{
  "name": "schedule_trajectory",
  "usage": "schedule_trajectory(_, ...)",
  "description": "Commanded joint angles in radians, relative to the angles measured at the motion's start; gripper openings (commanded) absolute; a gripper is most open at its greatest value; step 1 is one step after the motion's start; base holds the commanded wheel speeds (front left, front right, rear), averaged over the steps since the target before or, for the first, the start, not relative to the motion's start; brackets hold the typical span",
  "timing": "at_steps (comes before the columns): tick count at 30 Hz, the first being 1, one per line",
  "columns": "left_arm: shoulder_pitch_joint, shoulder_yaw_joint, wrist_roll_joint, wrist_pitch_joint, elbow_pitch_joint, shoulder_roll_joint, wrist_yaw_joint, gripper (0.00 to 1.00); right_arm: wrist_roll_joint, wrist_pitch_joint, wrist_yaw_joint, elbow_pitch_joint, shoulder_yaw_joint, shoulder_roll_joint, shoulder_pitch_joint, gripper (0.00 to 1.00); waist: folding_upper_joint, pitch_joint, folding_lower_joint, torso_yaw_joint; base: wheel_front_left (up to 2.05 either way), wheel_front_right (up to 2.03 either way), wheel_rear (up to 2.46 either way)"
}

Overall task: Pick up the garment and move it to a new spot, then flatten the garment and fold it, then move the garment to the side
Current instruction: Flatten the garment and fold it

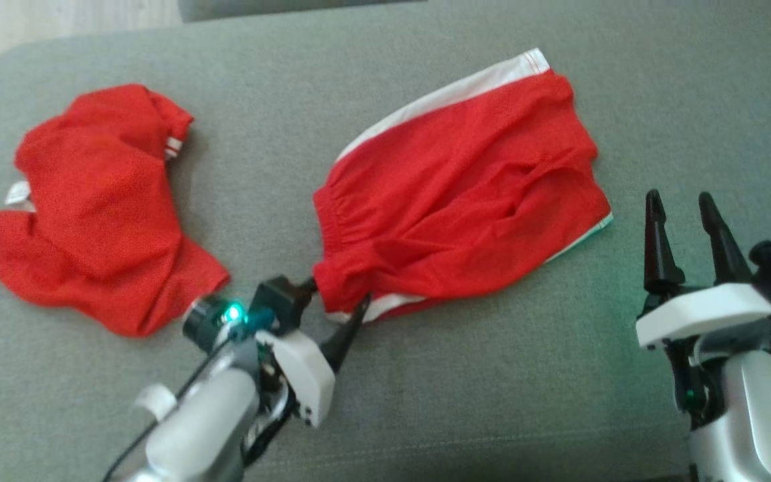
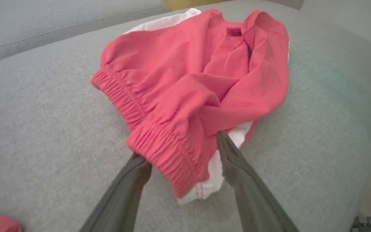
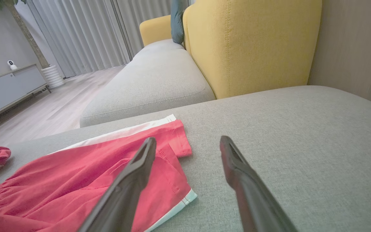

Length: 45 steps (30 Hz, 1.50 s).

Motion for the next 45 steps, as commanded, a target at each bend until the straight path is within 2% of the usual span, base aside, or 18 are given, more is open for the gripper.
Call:
schedule_trajectory(1, -0.003, 0.033, -0.009, -0.01, -0.042, 0.015, 0.008, 1.0, -0.002, -0.004, 0.007, -0.027, 0.016, -0.005, 0.004, 1.0, 0.0, -0.029, 0.0, 0.018, 0.0, 0.0, 0.0)
schedule_trajectory(7, 0.064, 0.026, -0.028, 0.013, -0.107, 0.039, 0.025, 1.0, 0.004, -0.008, 0.007, -0.023, 0.014, -0.005, 0.031, 1.0, 0.0, -0.082, 0.0, 0.047, 0.0, 0.0, 0.0)
schedule_trajectory(13, 0.111, 0.049, -0.045, 0.021, -0.168, 0.068, 0.073, 1.0, 0.014, -0.012, 0.007, -0.025, 0.013, -0.005, 0.046, 1.0, 0.0, -0.105, 0.0, 0.066, 0.0, 0.0, 0.0)
schedule_trajectory(18, 0.145, 0.082, -0.074, -0.016, -0.209, 0.064, 0.105, 1.0, 0.022, -0.016, 0.007, -0.032, 0.012, -0.005, 0.063, 1.0, 0.0, -0.109, 0.0, 0.073, 0.0, 0.0, 0.0)
schedule_trajectory(23, 0.17, 0.081, -0.077, -0.046, -0.231, 0.053, 0.117, 1.0, 0.028, -0.014, 0.007, -0.044, 0.009, -0.005, 0.078, 1.0, 0.0, -0.102, 0.0, 0.074, 0.0, 0.0, 0.0)
schedule_trajectory(37, 0.095, 0.01, -0.027, -0.024, -0.111, 0.041, 0.078, 1.0, 0.016, 0.004, 0.007, -0.084, 0.006, -0.005, 0.051, 1.0, 0.0, -0.025, 0.0, 0.034, 0.0, 0.0, 0.0)
schedule_trajectory(45, 0.055, -0.001, -0.026, -0.048, -0.048, 0.023, 0.054, 1.0, 0.012, 0.001, 0.007, -0.084, -0.005, -0.005, 0.046, 1.0, 0.0, 0.004, 0.0, 0.019, 0.0, 0.0, 0.0)
